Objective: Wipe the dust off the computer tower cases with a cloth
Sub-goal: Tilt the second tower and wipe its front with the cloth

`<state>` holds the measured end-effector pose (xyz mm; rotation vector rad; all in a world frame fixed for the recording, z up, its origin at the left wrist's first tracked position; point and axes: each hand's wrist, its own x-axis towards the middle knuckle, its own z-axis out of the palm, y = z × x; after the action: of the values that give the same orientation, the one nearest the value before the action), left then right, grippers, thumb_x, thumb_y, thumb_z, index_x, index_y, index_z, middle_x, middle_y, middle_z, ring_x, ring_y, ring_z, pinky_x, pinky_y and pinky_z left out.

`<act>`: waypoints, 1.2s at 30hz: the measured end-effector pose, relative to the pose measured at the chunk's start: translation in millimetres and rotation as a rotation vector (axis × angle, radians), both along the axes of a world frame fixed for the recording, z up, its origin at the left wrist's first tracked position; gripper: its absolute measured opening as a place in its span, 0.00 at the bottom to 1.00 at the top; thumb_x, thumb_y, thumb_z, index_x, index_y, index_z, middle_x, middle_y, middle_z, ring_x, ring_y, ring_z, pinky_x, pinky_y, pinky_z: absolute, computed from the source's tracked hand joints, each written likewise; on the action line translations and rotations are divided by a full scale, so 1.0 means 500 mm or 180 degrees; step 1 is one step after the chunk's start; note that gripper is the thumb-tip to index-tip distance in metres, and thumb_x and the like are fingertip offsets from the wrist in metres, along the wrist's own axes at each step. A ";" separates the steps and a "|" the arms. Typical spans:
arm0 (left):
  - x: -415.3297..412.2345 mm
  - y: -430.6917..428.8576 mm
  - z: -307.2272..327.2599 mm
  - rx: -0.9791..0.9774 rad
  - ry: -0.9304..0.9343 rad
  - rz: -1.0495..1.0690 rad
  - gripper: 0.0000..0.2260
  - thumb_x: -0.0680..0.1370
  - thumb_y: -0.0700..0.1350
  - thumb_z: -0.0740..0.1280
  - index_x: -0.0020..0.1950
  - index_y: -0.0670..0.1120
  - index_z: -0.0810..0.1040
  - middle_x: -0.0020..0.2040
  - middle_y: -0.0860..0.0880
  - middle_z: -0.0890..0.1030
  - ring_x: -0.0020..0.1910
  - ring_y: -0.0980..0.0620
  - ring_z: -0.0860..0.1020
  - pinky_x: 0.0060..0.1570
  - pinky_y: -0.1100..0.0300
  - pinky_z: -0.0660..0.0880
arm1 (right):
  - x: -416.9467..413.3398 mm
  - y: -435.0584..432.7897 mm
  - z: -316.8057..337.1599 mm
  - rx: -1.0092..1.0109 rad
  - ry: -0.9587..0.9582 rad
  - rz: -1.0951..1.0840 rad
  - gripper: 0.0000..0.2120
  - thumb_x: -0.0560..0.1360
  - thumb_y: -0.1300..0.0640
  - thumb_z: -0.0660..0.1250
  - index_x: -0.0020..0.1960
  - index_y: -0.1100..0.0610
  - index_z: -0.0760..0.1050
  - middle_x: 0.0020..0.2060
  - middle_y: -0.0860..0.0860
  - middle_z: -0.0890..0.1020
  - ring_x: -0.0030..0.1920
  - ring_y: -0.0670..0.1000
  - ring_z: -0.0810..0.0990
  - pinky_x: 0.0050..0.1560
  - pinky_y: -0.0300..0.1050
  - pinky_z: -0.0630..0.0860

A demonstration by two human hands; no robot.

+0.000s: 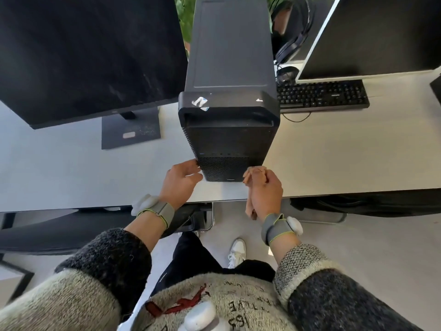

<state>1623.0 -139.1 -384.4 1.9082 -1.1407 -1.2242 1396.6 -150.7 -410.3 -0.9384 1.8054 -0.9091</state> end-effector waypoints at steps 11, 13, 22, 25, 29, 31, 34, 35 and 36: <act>-0.015 0.005 0.023 -0.0068 -0.0204 -0.0210 0.22 0.70 0.47 0.67 0.64 0.59 0.82 0.61 0.57 0.84 0.60 0.58 0.82 0.67 0.47 0.77 | 0.003 0.001 -0.016 -0.0178 -0.0048 0.0047 0.17 0.83 0.56 0.65 0.36 0.56 0.75 0.28 0.46 0.74 0.29 0.43 0.71 0.30 0.33 0.65; -0.016 0.004 0.026 -0.0070 -0.0241 -0.0238 0.24 0.70 0.48 0.67 0.66 0.56 0.82 0.62 0.57 0.84 0.60 0.58 0.82 0.66 0.48 0.77 | 0.001 0.002 -0.022 -0.0118 -0.0062 0.0126 0.15 0.83 0.56 0.63 0.39 0.57 0.77 0.31 0.48 0.77 0.31 0.44 0.73 0.32 0.33 0.67; -0.019 0.005 0.033 -0.0027 -0.0344 -0.0231 0.26 0.70 0.48 0.66 0.69 0.53 0.81 0.63 0.56 0.84 0.60 0.58 0.82 0.66 0.48 0.77 | -0.004 -0.001 -0.022 -0.0152 -0.0158 -0.0045 0.16 0.82 0.57 0.63 0.36 0.55 0.78 0.28 0.42 0.79 0.33 0.40 0.76 0.36 0.32 0.69; -0.020 0.007 0.034 -0.0023 -0.0326 -0.0223 0.25 0.70 0.48 0.66 0.68 0.55 0.81 0.63 0.57 0.84 0.60 0.58 0.82 0.65 0.49 0.77 | 0.003 0.004 -0.027 -0.0237 -0.0169 -0.0180 0.13 0.84 0.58 0.61 0.44 0.58 0.79 0.36 0.46 0.81 0.36 0.40 0.77 0.40 0.34 0.70; -0.023 0.006 0.036 -0.0009 -0.0292 -0.0172 0.25 0.70 0.48 0.66 0.67 0.54 0.81 0.62 0.56 0.84 0.60 0.56 0.82 0.66 0.47 0.77 | 0.020 -0.008 -0.038 0.0029 -0.0055 0.0211 0.15 0.86 0.56 0.55 0.53 0.56 0.81 0.47 0.50 0.85 0.49 0.52 0.82 0.54 0.46 0.75; -0.025 0.006 0.039 -0.0011 -0.0282 -0.0151 0.24 0.69 0.48 0.66 0.66 0.54 0.81 0.62 0.56 0.84 0.60 0.55 0.82 0.67 0.46 0.77 | 0.016 -0.015 -0.040 0.0237 0.0052 0.0439 0.16 0.86 0.56 0.56 0.50 0.57 0.82 0.47 0.54 0.84 0.49 0.58 0.81 0.53 0.49 0.75; -0.028 0.007 0.042 -0.0013 -0.0292 -0.0136 0.25 0.69 0.48 0.66 0.67 0.53 0.81 0.63 0.55 0.83 0.60 0.55 0.82 0.67 0.46 0.76 | 0.013 -0.020 -0.031 0.0436 -0.0022 0.0509 0.16 0.85 0.53 0.59 0.45 0.55 0.82 0.44 0.55 0.84 0.49 0.59 0.82 0.50 0.48 0.73; -0.028 0.007 0.044 -0.0010 -0.0298 -0.0143 0.26 0.69 0.48 0.66 0.68 0.52 0.81 0.63 0.54 0.83 0.60 0.55 0.82 0.67 0.46 0.76 | 0.017 -0.017 -0.025 0.0432 -0.0156 0.0436 0.15 0.84 0.51 0.61 0.44 0.53 0.82 0.44 0.53 0.84 0.48 0.57 0.82 0.49 0.48 0.74; -0.028 0.007 0.044 -0.0010 -0.0304 -0.0154 0.26 0.69 0.48 0.66 0.68 0.51 0.80 0.64 0.54 0.83 0.60 0.54 0.82 0.67 0.46 0.76 | 0.019 -0.011 -0.021 0.0376 -0.0285 0.0355 0.14 0.83 0.49 0.63 0.45 0.51 0.82 0.43 0.51 0.85 0.47 0.55 0.83 0.48 0.48 0.76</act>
<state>1609.2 -135.8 -362.3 1.9656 -1.2443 -1.1668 1406.2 -156.2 -420.6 -0.9000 1.6942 -0.7547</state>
